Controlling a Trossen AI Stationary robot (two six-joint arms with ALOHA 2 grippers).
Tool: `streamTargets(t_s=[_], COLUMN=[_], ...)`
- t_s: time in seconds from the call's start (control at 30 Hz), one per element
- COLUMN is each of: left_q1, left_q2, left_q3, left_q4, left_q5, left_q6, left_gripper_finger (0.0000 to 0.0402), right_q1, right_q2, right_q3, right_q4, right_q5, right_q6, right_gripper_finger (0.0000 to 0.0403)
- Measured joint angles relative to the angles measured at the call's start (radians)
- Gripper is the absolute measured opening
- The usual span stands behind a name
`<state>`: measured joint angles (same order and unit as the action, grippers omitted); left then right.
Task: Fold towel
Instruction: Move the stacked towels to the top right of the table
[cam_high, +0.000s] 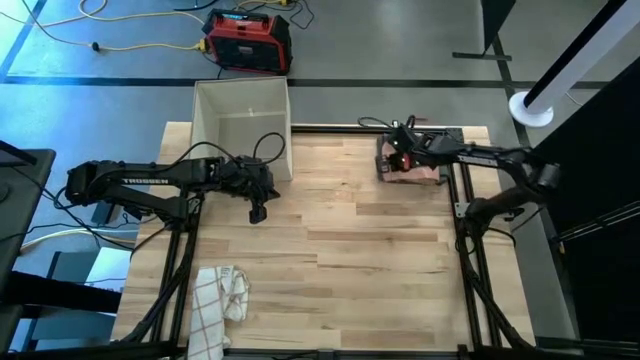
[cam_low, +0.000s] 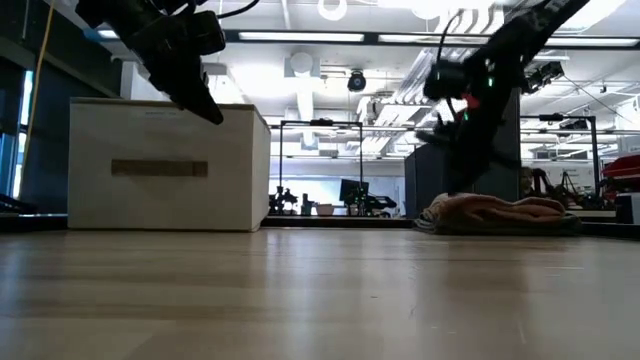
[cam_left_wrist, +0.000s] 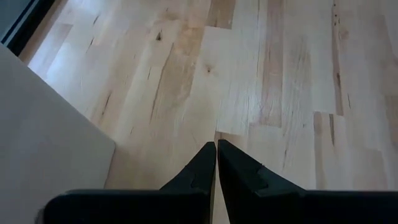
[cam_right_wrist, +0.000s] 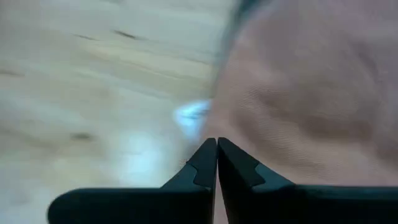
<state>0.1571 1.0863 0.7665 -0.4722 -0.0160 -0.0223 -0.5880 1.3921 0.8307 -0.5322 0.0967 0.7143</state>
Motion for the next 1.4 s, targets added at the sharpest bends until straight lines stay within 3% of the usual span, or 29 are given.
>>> streamTargets(t_s=[0.13, 0.23, 0.43, 0.57, 0.73, 1.07, 1.2, 1.4], left_q1=[0.0, 0.0, 0.0, -0.001, -0.002, -0.01, -0.01, -0.02], left_q2=[0.0, 0.0, 0.0, 0.0, 0.0, 0.0, 0.0, 0.0], left_q3=[0.0, 0.0, 0.0, 0.0, 0.0, 0.0, 0.0, 0.0], left_q4=[0.0, 0.0, -0.001, -0.001, -0.001, 0.005, 0.005, -0.009], left_q5=[0.0, 0.001, 0.002, 0.006, 0.01, 0.007, 0.006, 0.008], left_q6=[-0.023, -0.037, -0.037, -0.047, -0.086, -0.114, -0.116, -0.124], left_gripper_finger=[0.0009, 0.0009, 0.0009, 0.0009, 0.0009, 0.0009, 0.0009, 0.0009], right_q1=[0.057, 0.08, 0.008, -0.003, 0.031, -0.03, -0.066, 0.035], right_q2=[-0.038, -0.031, 0.026, -0.022, -0.143, -0.127, -0.102, -0.194], right_q3=[0.005, -0.02, -0.125, -0.13, -0.108, -0.18, -0.227, -0.155], right_q4=[-0.023, -0.062, -0.057, -0.109, -0.188, -0.298, -0.251, -0.273], right_q5=[0.026, 0.107, 0.077, 0.066, 0.179, 0.31, 0.306, 0.374], right_q6=[0.026, 0.045, 0.073, 0.075, 0.122, 0.212, 0.224, 0.206], right_gripper_finger=[0.0, 0.0, 0.0, 0.0, 0.0, 0.0, 0.0, 0.0])
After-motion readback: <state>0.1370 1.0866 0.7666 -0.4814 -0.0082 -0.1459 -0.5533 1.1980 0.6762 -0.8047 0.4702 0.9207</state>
